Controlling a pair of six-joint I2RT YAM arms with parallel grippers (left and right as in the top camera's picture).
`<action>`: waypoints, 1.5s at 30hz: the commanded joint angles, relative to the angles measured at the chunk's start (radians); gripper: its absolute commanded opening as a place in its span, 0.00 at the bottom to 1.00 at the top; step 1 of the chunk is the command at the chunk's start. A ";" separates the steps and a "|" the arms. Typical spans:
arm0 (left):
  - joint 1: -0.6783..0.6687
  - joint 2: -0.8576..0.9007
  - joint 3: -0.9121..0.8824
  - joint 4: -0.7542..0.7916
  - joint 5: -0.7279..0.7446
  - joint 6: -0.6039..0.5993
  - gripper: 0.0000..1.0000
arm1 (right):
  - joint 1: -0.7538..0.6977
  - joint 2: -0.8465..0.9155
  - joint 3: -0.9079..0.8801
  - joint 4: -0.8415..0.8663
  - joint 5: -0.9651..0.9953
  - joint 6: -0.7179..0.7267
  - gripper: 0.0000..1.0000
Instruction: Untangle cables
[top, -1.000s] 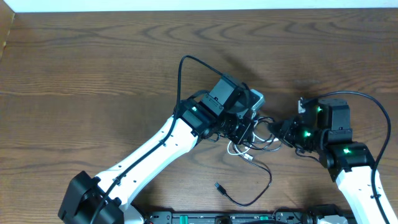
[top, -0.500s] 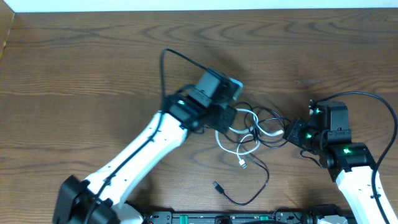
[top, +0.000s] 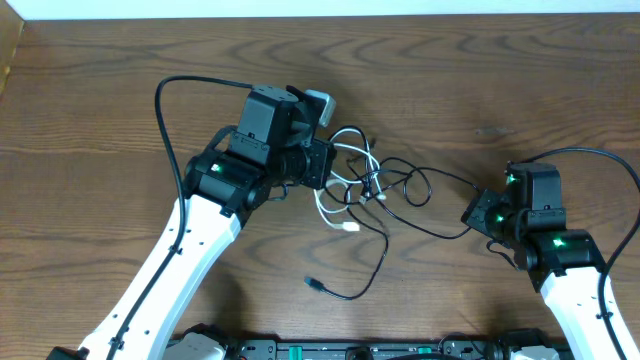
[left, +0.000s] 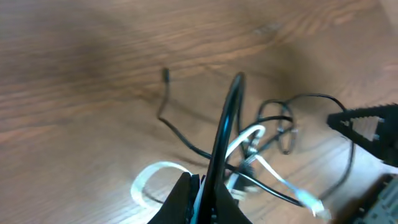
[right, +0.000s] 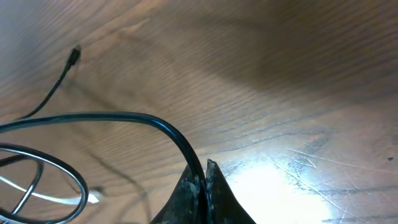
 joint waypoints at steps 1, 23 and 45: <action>0.006 -0.003 0.013 -0.002 0.046 -0.005 0.08 | -0.005 -0.008 0.013 -0.017 0.095 -0.011 0.01; 0.050 -0.004 0.013 -0.098 -0.147 -0.005 0.08 | -0.391 -0.008 0.013 -0.109 0.416 0.085 0.01; 0.263 -0.004 0.013 -0.094 -0.154 -0.201 0.08 | -0.762 -0.008 0.013 -0.127 0.393 0.052 0.01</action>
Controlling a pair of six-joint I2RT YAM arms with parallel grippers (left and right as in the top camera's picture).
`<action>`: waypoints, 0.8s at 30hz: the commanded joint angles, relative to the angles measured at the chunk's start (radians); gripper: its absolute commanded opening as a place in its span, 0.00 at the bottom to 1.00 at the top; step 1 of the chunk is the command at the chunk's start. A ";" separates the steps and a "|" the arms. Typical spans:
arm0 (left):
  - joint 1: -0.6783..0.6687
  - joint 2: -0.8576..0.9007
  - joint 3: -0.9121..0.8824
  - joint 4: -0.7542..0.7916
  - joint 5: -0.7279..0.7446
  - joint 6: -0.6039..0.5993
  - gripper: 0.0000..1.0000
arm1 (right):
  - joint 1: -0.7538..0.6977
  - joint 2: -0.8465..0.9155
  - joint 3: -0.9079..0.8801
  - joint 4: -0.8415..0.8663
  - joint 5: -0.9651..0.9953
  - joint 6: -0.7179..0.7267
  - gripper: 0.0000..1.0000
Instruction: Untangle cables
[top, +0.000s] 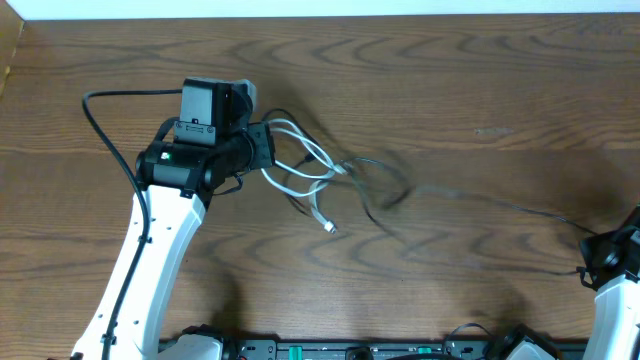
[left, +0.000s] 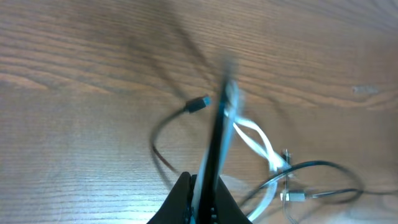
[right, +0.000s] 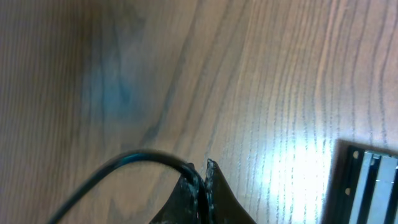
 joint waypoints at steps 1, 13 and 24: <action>0.005 -0.004 0.013 0.005 0.019 -0.061 0.08 | -0.015 -0.008 0.013 0.016 0.009 -0.001 0.01; -0.089 -0.003 0.013 0.072 0.609 0.210 0.07 | -0.002 -0.008 0.013 0.315 -0.829 -0.340 0.01; -0.146 -0.003 0.013 0.067 0.481 0.217 0.17 | 0.156 -0.008 0.013 0.336 -0.965 -0.447 0.01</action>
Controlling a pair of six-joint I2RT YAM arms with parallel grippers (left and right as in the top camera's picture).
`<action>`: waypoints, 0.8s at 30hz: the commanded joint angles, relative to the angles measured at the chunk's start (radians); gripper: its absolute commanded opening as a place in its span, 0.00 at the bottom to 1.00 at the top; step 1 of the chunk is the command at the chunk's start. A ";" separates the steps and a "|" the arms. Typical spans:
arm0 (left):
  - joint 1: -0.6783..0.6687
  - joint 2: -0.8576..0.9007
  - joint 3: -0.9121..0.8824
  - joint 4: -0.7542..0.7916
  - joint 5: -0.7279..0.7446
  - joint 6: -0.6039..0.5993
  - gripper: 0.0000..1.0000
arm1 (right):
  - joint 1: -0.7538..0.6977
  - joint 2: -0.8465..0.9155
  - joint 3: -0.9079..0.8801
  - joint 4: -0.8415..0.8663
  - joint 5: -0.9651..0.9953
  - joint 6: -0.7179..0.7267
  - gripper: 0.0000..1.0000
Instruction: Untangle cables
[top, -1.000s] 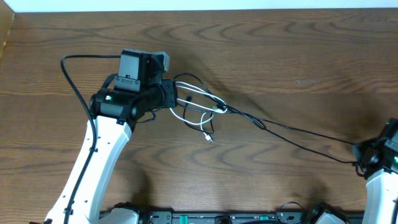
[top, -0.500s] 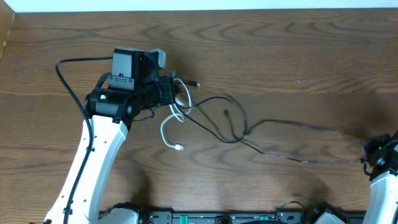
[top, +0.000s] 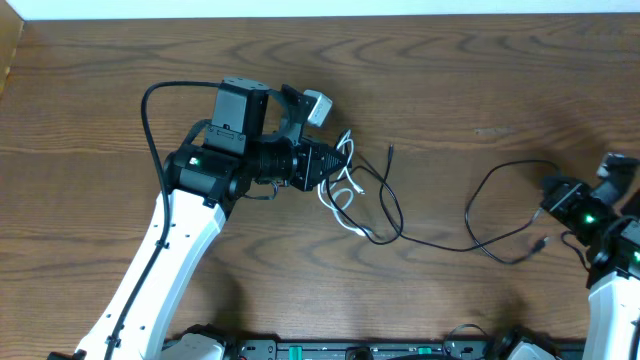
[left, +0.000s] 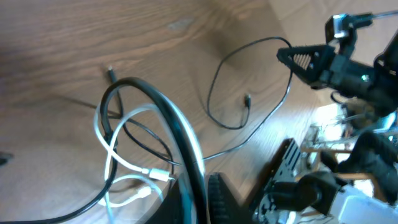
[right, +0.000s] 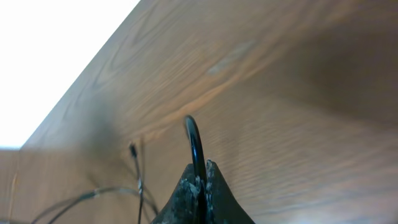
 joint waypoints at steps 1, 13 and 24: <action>-0.001 -0.003 0.013 -0.031 -0.104 0.021 0.17 | 0.058 -0.008 0.012 0.000 -0.061 -0.075 0.01; -0.001 -0.003 -0.006 -0.164 -0.224 0.021 0.29 | 0.285 -0.008 0.012 -0.031 0.050 -0.119 0.01; -0.001 -0.003 -0.029 -0.145 -0.233 0.020 0.28 | 0.370 -0.008 0.012 -0.105 0.161 -0.120 0.01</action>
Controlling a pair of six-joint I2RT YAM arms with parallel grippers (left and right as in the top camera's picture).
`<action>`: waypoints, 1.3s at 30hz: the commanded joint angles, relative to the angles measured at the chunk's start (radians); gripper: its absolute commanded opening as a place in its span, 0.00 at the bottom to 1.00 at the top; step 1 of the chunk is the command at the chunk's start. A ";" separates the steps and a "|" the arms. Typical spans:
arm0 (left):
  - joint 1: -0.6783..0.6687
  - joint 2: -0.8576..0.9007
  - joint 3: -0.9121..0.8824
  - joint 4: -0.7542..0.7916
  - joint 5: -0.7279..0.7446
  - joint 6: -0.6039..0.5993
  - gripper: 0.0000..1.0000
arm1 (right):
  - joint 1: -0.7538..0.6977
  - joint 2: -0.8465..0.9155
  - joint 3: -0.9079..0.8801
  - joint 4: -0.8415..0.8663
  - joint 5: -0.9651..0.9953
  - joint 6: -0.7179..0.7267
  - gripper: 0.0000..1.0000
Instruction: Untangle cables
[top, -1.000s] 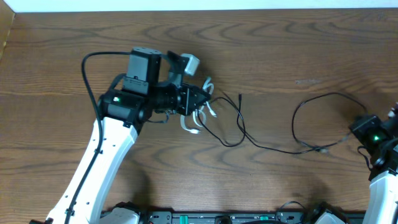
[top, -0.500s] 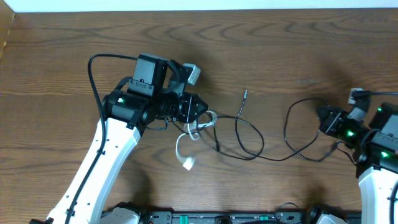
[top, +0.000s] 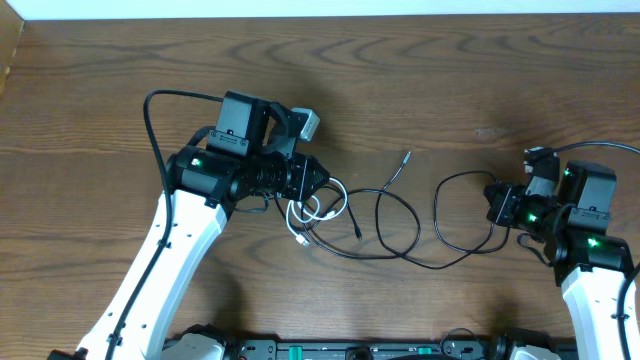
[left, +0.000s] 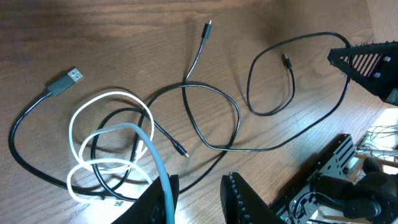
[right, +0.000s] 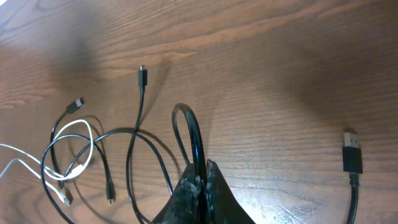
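Note:
A white cable (top: 300, 212) lies in loops on the wooden table, still threaded by a black cable (top: 400, 215) that runs right in wide curves. My left gripper (top: 318, 182) sits just above the white loops. In the left wrist view the left gripper (left: 199, 193) is open, with the white cable (left: 112, 94) running up along one finger. My right gripper (top: 492, 208) is shut on the black cable's right part. The right wrist view shows the right gripper (right: 202, 171) pinching a raised loop of the black cable (right: 189, 127).
A grey USB plug (left: 65, 81) ends a black lead to the left of the white loops. A black USB plug (right: 351, 155) lies on the table to the right of my right gripper. A small plug tip (top: 405, 156) points toward the table's far side.
My left gripper was shut on the white cable and now stands open with the cable against one finger. The right gripper has moved left, still shut on the black cable, which now lies slacker.
Both grippers were shut on cables close to the tangle. Then the arms stood far apart, left and right, with the black cable stretched across the table. Then they were nearer the middle again. Now the cables lie spread out and the left gripper is open.

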 joint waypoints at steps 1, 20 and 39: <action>0.000 -0.003 -0.009 0.014 -0.031 0.012 0.27 | 0.022 -0.008 0.012 0.016 -0.085 -0.023 0.01; 0.000 -0.003 -0.015 -0.008 -0.150 -0.017 0.27 | 0.040 0.032 0.662 -0.353 -0.065 0.026 0.01; 0.000 -0.003 -0.015 -0.009 -0.169 -0.017 0.27 | 0.024 0.104 1.201 -0.457 0.172 0.012 0.01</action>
